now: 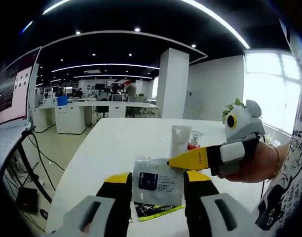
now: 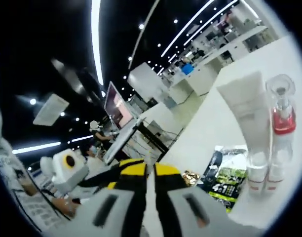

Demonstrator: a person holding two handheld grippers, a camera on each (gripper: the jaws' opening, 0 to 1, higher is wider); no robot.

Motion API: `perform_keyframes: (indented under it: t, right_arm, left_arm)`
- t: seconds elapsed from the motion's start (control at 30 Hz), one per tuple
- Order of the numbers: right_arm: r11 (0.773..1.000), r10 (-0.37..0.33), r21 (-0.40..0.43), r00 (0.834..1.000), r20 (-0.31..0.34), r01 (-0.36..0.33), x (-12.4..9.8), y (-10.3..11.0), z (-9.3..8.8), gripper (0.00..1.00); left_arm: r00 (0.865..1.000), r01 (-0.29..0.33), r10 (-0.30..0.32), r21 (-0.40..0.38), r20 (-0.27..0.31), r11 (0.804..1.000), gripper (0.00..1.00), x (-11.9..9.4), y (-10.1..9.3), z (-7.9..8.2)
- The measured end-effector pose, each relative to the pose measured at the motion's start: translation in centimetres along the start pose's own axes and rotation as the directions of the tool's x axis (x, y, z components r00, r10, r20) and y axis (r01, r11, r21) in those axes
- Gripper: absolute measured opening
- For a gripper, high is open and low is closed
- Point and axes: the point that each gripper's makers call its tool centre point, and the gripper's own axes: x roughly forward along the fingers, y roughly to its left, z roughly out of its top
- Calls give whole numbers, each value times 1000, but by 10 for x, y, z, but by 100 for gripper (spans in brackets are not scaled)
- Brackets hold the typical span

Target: Arrange the skincare products in the storage area until every visible bottle or jar stands upright without overlapping.

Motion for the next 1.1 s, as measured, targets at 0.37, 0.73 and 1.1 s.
perform_keyframes:
  t: [0.37, 0.73, 1.1]
  right_arm:
    - [1000, -9, -9, 1000, -23, 9, -10, -1, -4, 0]
    - [995, 93, 34, 996, -15, -92, -30, 11, 4, 0]
    - [987, 156, 45, 988, -21, -155, -37, 24, 2, 0]
  left_arm:
    - [999, 43, -44, -74, -16, 996, 22, -6, 7, -9]
    - [930, 317, -366, -479, -11, 819, 21, -22, -3, -21]
    - [850, 469, -524, -519, 46, 714, 10, -28, -28, -14]
